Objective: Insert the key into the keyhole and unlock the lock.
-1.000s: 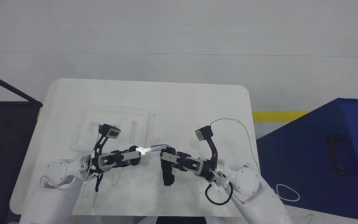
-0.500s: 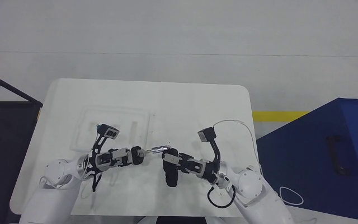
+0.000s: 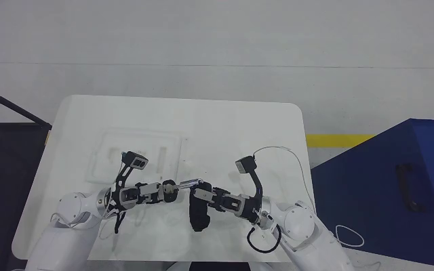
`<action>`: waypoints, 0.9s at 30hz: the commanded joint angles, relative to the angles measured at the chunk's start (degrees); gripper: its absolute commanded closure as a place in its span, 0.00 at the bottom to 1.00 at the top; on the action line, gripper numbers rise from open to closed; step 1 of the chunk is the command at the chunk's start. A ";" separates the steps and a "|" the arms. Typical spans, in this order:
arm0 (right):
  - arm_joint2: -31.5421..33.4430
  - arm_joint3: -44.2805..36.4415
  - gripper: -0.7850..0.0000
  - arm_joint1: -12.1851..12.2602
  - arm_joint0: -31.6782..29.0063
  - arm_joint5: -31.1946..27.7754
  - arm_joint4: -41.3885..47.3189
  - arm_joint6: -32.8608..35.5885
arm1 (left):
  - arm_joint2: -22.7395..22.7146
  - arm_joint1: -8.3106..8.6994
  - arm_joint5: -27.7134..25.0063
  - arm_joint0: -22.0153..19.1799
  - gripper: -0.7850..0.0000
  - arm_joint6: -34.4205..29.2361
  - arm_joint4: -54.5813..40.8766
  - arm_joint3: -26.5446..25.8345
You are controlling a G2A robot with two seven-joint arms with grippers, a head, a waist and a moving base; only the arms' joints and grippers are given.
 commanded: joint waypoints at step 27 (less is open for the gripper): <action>-0.54 -0.39 1.00 0.02 -0.14 1.99 0.18 -1.55 | -0.37 0.00 -4.97 2.31 1.00 2.40 8.09 -4.52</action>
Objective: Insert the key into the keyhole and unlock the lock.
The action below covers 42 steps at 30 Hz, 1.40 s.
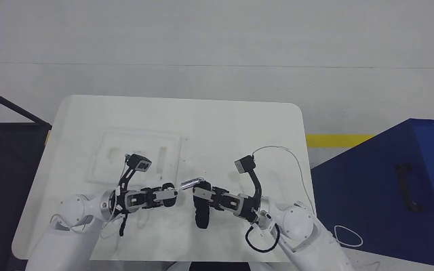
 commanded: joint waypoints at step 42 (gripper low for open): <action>-0.84 -0.46 1.00 -0.08 -0.27 2.37 0.86 -2.48 | -2.89 0.02 -19.48 5.44 1.00 19.21 27.06 -7.78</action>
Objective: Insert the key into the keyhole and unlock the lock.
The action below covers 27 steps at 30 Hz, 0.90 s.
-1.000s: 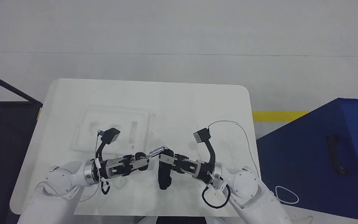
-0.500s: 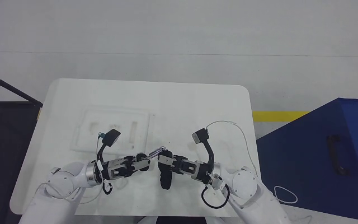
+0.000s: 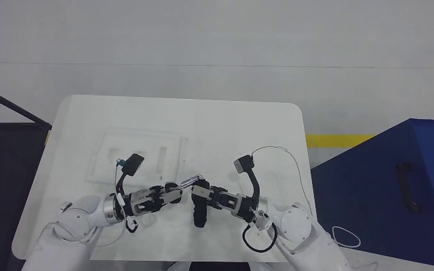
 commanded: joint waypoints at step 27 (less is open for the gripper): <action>2.16 -0.23 1.00 0.48 -1.41 -1.62 3.32 0.99 | -6.43 -1.34 -13.11 5.68 1.00 26.62 41.45 -11.62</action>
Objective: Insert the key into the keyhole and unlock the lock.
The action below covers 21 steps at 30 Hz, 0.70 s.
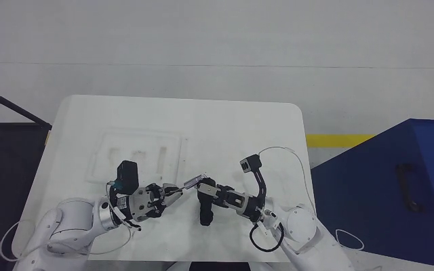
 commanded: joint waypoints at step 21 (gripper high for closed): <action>1.08 1.17 1.00 -0.02 -0.01 -0.03 1.15 -2.43 | -4.40 0.29 -1.72 1.88 0.00 5.54 -2.93 0.63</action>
